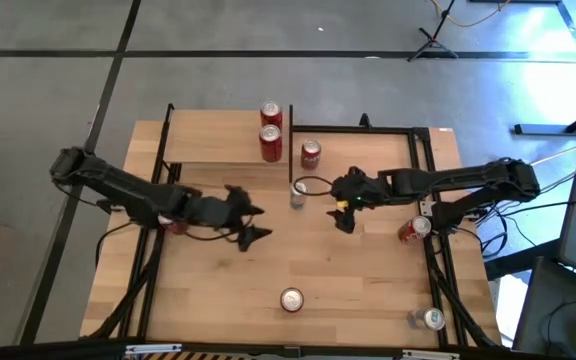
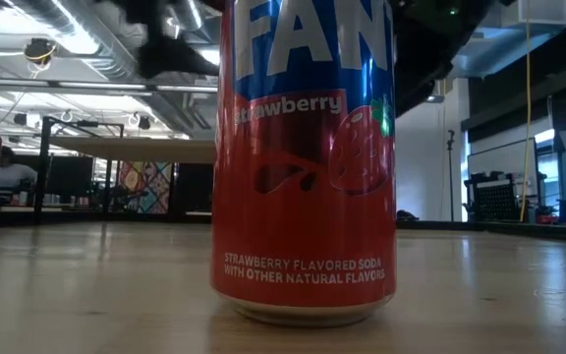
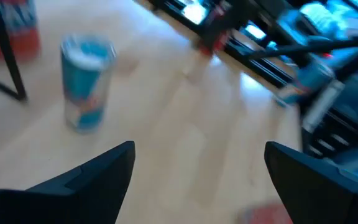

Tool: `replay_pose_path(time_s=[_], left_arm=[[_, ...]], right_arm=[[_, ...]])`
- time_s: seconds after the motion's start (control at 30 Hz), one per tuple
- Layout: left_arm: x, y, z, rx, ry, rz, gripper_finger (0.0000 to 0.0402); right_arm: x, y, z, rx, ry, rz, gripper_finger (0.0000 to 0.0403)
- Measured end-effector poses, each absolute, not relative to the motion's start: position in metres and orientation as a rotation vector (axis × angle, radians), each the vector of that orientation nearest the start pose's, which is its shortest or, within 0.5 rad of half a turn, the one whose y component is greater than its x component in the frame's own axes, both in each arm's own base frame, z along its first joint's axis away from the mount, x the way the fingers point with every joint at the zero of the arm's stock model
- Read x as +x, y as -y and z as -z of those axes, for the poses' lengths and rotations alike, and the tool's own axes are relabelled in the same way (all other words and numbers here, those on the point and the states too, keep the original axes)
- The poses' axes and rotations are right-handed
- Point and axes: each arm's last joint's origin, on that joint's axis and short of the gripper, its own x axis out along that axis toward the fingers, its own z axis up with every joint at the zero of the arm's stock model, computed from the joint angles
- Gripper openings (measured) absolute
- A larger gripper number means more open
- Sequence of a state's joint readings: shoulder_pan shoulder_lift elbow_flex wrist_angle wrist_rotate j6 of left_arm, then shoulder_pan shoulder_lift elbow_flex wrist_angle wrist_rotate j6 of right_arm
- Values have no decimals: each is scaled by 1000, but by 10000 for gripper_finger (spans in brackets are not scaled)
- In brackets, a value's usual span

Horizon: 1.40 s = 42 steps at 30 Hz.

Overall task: Place canned beverage on shelf
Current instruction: Put the top blue soda can on the shelf

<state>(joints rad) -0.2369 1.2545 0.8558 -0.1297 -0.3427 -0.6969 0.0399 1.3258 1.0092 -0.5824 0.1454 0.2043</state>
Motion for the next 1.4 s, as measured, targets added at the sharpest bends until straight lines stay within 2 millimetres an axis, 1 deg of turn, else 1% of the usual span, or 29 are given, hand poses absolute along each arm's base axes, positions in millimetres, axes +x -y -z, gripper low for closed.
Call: replay_pose_path(time_s=[0.1,0.17,0.33,0.47,0.6,0.8,0.97,1.13,1.4], left_arm=[[292,44,-276,-506,-450,-339,355],[309,36,-281,-505,-473,-380,355],[349,18,-292,-513,-488,-470,355],[374,5,-297,-514,-505,-567,355],[392,-11,-290,-528,-552,-655,355],[403,-27,-264,-571,-617,-735,355],[404,-33,-256,-605,-652,-757,355],[407,-32,-244,-594,-689,-766,355],[408,-34,-233,-574,-730,-794,355]], right_arm=[[257,-6,-269,46,-918,155,324],[247,-6,-277,24,-915,145,324],[213,-4,-306,-30,-823,137,324],[182,-1,-327,-39,-731,177,324],[151,1,-338,-24,-687,214,324],[119,3,-346,36,-632,278,324],[99,4,-348,75,-597,295,324],[91,5,-351,77,-559,312,324],[91,6,-351,66,-557,328,324]])
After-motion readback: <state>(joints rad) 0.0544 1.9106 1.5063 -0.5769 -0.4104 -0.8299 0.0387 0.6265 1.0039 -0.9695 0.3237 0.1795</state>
